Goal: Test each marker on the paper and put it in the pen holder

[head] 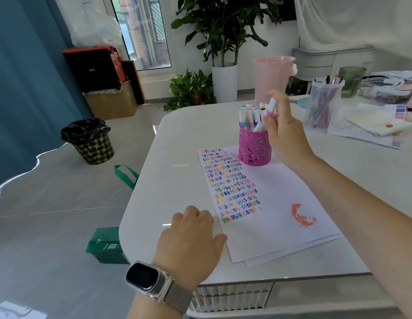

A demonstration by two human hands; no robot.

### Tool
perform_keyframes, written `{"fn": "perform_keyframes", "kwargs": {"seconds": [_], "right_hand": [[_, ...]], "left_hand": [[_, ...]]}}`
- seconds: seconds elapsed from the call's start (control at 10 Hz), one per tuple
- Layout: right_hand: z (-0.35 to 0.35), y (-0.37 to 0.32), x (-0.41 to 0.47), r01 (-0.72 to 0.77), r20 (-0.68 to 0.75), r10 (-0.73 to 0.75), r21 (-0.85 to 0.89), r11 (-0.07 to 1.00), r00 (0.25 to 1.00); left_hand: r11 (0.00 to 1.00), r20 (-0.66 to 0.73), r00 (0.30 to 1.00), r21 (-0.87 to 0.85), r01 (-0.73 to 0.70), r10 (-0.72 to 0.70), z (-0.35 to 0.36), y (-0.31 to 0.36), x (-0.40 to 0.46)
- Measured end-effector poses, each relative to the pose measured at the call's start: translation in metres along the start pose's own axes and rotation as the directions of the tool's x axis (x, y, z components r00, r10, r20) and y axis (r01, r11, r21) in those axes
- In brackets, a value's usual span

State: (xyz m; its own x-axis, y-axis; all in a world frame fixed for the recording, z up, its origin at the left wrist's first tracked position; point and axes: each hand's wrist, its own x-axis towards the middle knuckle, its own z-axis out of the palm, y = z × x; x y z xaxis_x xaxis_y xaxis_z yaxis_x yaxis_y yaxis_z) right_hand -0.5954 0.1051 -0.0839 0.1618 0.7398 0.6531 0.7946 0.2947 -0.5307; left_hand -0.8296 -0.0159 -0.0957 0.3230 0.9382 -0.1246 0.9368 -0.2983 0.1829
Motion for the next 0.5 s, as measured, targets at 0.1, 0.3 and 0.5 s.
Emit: {"fn": "perform_keyframes", "kwargs": {"seconds": [0.1, 0.3, 0.5], "right_hand": [[0.010, 0.008, -0.005, -0.022, 0.055, 0.031, -0.162, 0.987, 0.998], [0.011, 0.009, -0.012, -0.019, -0.015, 0.017, -0.202, 0.979, 1.000], [0.008, 0.001, -0.038, -0.074, 0.099, 0.118, -0.365, 0.928, 0.988]], "left_hand": [[1.000, -0.005, 1.000, 0.014, -0.013, 0.013, -0.001, -0.001, 0.000], [0.999, 0.004, 1.000, 0.028, -0.015, 0.015, 0.001, 0.000, 0.001], [1.000, -0.017, 1.000, -0.011, -0.014, 0.014, 0.003, -0.001, 0.002]]}}
